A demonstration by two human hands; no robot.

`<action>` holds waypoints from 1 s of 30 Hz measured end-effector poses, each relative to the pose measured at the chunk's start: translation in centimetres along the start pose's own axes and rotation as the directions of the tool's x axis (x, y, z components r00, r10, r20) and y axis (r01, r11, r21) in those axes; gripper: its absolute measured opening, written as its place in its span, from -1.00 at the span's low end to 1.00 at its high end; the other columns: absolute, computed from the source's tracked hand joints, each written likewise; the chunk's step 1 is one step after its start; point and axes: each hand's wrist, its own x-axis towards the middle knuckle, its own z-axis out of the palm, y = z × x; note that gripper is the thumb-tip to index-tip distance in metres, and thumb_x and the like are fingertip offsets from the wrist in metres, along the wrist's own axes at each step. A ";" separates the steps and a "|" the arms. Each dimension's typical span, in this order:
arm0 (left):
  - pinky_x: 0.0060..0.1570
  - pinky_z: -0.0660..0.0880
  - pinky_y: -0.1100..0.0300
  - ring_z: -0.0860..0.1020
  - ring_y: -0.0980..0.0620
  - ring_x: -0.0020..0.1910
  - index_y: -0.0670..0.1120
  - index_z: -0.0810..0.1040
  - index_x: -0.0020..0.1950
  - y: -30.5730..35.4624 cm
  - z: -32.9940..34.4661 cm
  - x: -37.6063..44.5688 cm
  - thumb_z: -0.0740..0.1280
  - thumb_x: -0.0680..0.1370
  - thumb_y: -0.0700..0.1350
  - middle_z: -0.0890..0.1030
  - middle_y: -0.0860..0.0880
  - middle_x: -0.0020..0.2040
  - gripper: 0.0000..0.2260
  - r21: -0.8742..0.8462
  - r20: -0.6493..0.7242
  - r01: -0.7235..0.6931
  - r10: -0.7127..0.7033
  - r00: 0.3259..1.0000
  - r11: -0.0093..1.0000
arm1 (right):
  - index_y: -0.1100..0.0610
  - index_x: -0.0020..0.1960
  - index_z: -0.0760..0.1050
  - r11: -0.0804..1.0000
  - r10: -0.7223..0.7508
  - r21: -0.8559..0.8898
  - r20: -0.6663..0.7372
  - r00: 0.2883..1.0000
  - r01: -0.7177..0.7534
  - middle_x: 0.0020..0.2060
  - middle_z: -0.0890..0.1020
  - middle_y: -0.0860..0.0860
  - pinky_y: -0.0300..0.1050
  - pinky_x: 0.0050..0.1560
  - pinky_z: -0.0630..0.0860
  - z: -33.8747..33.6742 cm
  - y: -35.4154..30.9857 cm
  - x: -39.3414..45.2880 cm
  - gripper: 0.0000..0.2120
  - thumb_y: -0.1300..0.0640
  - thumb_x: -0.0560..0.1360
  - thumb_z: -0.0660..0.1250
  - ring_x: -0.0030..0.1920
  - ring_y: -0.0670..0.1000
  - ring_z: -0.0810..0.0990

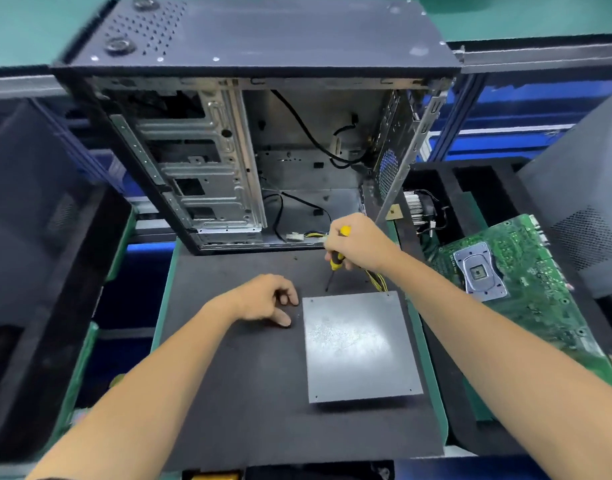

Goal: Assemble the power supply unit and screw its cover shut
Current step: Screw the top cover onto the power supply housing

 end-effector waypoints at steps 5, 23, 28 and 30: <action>-0.23 0.32 0.39 0.44 0.23 -0.23 0.00 0.57 -0.21 -0.3 2.5 -0.8 0.52 0.39 -0.20 0.50 0.11 -0.15 -0.84 0.114 -0.220 -0.010 0.035 0.975 0.993 | 0.20 -0.33 0.49 1.000 -0.016 0.012 -0.034 0.999 0.016 -0.34 0.68 0.06 -0.16 -0.39 0.50 1.4 0.2 -0.6 -0.84 0.21 0.41 0.25 -0.52 0.05 0.55; -0.32 0.54 0.28 0.57 0.04 -0.38 -0.10 0.64 -0.30 5.7 3.0 -4.7 0.37 0.49 -0.31 0.61 -0.07 -0.39 -0.80 -0.618 -0.584 -0.323 -0.143 0.799 0.717 | 0.30 -0.11 0.48 0.932 -0.263 0.198 -0.203 0.943 0.302 -0.28 0.67 0.20 -0.23 -0.44 0.50 -0.8 -6.1 -5.5 -0.89 0.23 0.48 0.32 -0.45 0.04 0.61; -0.34 0.55 0.26 0.54 0.06 -0.45 -0.19 0.60 -0.26 6.4 3.9 -5.4 0.40 0.46 -0.34 0.61 -0.07 -0.44 -0.88 -0.555 -0.626 -0.307 -0.145 0.767 0.773 | 0.30 -0.13 0.46 0.928 -0.274 0.202 -0.204 0.940 0.314 -0.27 0.66 0.20 -0.21 -0.47 0.49 -1.1 -6.7 -6.6 -0.90 0.25 0.47 0.31 -0.48 0.04 0.58; -0.34 0.54 0.27 0.54 0.06 -0.45 -0.19 0.59 -0.26 6.6 4.1 -5.3 0.42 0.46 -0.32 0.62 -0.07 -0.43 -0.88 -0.537 -0.634 -0.302 -0.140 0.761 0.788 | 0.29 -0.15 0.47 0.934 -0.278 0.176 -0.190 0.942 0.311 -0.28 0.67 0.18 -0.21 -0.47 0.49 -1.2 -6.6 -6.9 -0.91 0.25 0.46 0.31 -0.48 0.04 0.59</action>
